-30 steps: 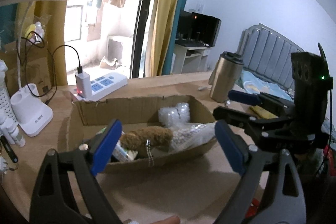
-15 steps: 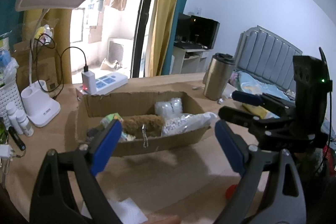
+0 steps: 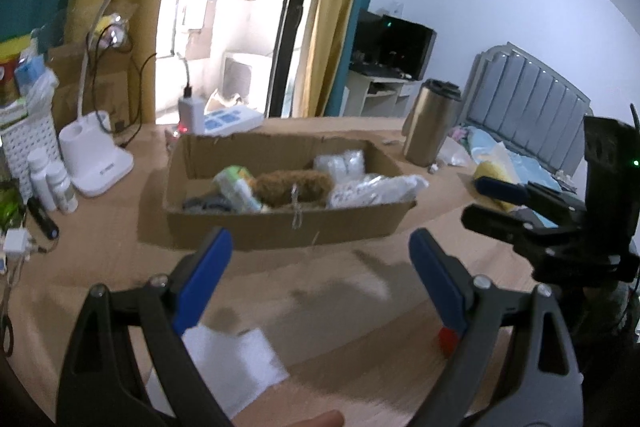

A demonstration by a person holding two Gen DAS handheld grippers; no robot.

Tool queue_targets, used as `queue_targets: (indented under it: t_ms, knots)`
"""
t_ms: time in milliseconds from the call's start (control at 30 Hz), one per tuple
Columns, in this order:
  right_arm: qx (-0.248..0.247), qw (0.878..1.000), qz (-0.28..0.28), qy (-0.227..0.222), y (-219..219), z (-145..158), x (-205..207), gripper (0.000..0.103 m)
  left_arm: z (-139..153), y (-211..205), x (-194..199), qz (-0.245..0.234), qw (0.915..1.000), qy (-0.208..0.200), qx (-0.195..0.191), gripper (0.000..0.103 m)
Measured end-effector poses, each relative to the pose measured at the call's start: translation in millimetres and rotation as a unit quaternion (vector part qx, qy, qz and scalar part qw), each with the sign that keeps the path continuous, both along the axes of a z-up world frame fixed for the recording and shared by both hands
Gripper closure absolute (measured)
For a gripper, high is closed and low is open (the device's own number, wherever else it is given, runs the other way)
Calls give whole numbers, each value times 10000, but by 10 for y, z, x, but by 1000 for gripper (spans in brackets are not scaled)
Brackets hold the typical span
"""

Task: Organize soft objects
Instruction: 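Move the left gripper to the white paper towel while the right gripper approaches the red Spider-Man plush, then close the left gripper on the paper towel while the right gripper closes on the Spider-Man plush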

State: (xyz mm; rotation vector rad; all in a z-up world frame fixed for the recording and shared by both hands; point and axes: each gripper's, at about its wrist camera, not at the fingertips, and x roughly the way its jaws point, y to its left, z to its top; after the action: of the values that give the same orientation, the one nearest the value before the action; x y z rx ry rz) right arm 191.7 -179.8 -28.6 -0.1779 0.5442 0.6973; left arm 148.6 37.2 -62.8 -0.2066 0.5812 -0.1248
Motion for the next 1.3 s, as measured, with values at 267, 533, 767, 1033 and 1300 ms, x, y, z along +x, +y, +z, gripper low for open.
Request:
queue_targets:
  t_ms: [267,533,767,1033,1300]
  knots:
    - [-113,9996,147,197,-14,-184,-138,27,-170,101,-134,182,9994,293,105,12]
    - [-411,9982,237,368,11,-447,-275,27,-409,216,-248,296,9977,607,20,12]
    - [-487,9971,245,532,-31,-622,-387,27,-664,327,-244,570,9918,1099,317,12]
    - [-529,9955,234,752,-159,-804,-424,27,-797,272,-242,558,9870,1390,583,12]
    - [-502,9949,348,800,-197,-849,-467,28,-856,244,-211,569,9834,1560,730,12]
